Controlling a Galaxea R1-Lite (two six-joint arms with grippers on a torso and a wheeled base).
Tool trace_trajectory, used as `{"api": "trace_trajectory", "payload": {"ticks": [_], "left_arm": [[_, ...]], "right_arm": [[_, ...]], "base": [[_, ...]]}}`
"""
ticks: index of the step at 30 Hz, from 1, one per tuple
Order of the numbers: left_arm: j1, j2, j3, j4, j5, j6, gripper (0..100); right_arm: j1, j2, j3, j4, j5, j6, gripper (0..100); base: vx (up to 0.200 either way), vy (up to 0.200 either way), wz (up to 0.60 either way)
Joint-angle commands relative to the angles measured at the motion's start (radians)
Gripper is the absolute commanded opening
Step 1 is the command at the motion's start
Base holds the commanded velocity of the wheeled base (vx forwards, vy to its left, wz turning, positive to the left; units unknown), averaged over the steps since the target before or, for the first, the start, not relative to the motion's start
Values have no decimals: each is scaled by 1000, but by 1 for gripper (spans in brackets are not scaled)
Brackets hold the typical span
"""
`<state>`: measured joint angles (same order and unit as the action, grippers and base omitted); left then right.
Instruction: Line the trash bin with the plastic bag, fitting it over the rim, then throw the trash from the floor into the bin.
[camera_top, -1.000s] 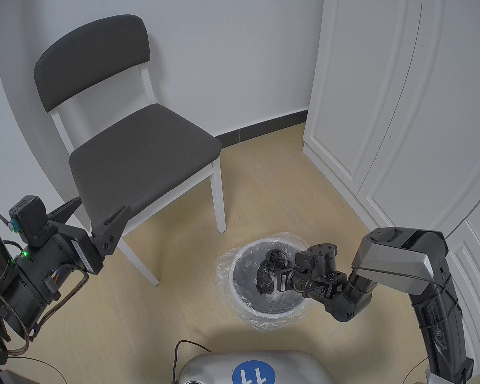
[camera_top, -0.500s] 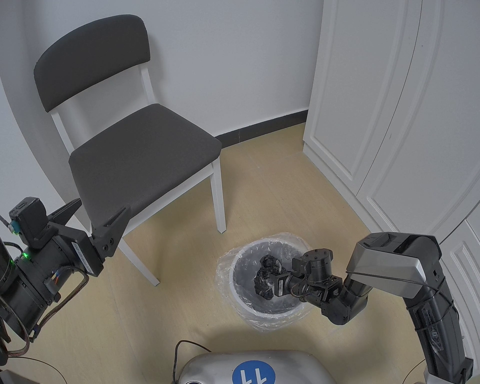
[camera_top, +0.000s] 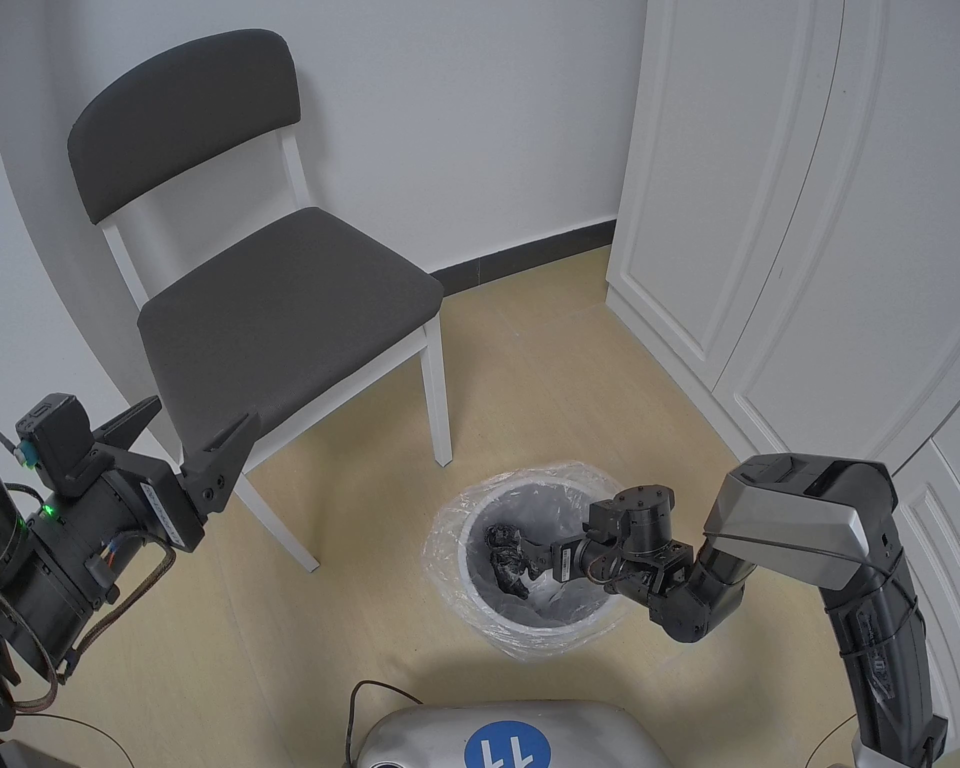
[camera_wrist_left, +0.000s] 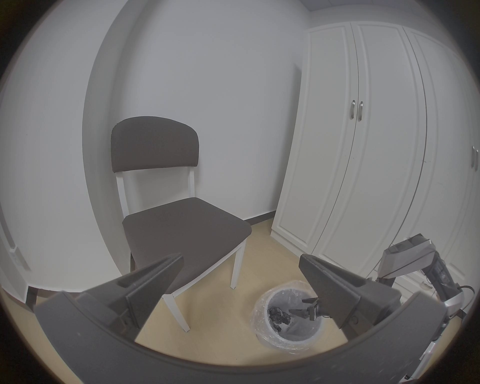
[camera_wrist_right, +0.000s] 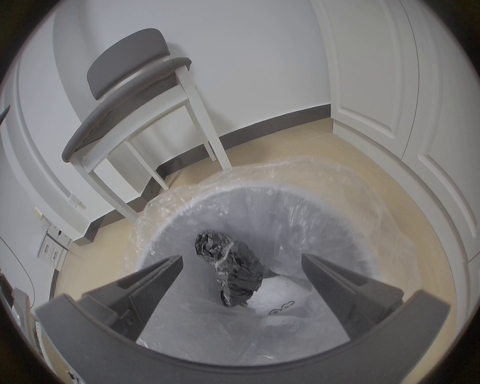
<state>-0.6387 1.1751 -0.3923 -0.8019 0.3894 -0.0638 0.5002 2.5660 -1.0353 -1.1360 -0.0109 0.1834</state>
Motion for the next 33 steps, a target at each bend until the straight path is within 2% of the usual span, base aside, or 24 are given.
{"api": "trace_trajectory", "payload": {"ticks": [1, 6, 13, 15, 18, 23, 29, 33], "left_arm": [[1, 1, 3, 0, 0, -1, 100], [-7, 0, 13, 1, 0, 1, 100], [-70, 89, 35, 13, -17, -11, 100], [-85, 179, 26, 7, -17, -11, 100], [-79, 279, -14, 18, -21, -7, 100], [-53, 442, -68, 12, -20, -13, 100], [-52, 423, -51, 1, -21, -76, 100], [-50, 299, -5, 7, -20, -82, 100]], "right_arm": [[-6, -89, 43, -5, 0, -7, 100], [-20, -194, 86, -4, 0, -10, 100], [-118, -323, 152, 7, 0, -116, 100], [-192, -329, 155, 31, 2, -176, 100], [-256, -329, 166, 81, 2, -206, 100], [-304, -285, 153, 124, 5, -213, 100], [-313, -224, 129, 119, 5, -208, 100], [-316, -352, 216, 96, 3, -199, 100]], "base": [[0, 0, 0], [0, 0, 0], [0, 0, 0], [0, 0, 0], [0, 0, 0], [0, 0, 0], [0, 0, 0], [0, 0, 0]]}}
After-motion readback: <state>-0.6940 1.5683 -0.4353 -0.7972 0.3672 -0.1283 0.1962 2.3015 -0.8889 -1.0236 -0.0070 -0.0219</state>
